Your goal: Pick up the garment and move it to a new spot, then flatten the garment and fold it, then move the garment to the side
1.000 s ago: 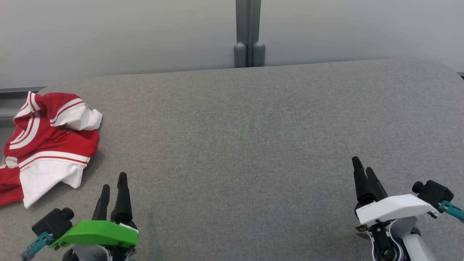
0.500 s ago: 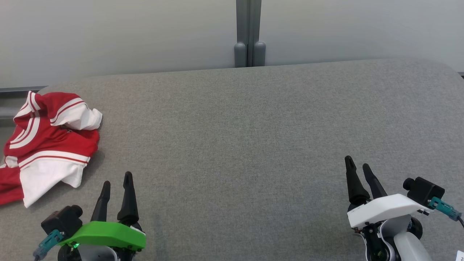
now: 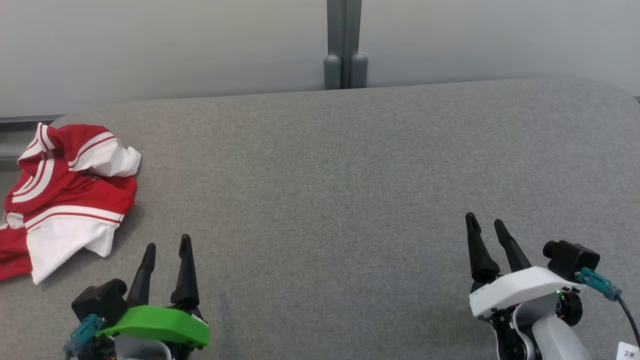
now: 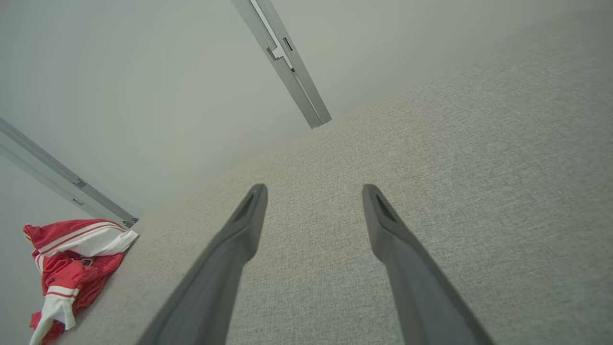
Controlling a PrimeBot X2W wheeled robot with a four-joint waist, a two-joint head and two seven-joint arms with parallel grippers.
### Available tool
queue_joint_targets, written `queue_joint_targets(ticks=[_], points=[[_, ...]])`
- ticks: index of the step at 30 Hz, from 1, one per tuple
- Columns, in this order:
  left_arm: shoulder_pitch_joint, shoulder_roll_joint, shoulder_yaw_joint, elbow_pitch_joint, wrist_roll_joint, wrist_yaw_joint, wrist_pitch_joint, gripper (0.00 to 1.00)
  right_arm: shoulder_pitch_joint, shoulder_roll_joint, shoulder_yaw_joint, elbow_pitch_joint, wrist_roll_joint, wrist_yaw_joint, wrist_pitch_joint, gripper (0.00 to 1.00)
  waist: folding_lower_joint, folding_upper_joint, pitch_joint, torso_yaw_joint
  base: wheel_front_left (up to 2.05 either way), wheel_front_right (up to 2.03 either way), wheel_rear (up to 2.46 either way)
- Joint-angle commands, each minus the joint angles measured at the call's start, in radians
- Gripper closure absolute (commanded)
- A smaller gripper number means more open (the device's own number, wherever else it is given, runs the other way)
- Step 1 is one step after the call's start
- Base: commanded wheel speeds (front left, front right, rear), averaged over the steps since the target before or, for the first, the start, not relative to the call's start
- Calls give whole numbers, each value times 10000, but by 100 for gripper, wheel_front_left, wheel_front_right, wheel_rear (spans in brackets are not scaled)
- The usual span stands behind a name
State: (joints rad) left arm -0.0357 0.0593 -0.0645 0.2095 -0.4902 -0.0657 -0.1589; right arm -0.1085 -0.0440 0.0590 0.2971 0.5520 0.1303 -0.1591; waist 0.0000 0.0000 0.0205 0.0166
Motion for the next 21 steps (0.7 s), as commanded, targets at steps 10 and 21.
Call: queue_joint_targets(ticks=[10, 21], points=[[106, 63, -60, -306, 1088, -50, -308, 0, -249, -60, 133, -21, -1000, 4, -308, 0, 0, 0, 39, 3, 0, 0, 0], [196, -16, 45, -227, 1556, -114, -550, 0, -210, -69, 105, -141, -1356, 5, -553, 0, 0, 0, 27, 18, 0, 0, 0]])
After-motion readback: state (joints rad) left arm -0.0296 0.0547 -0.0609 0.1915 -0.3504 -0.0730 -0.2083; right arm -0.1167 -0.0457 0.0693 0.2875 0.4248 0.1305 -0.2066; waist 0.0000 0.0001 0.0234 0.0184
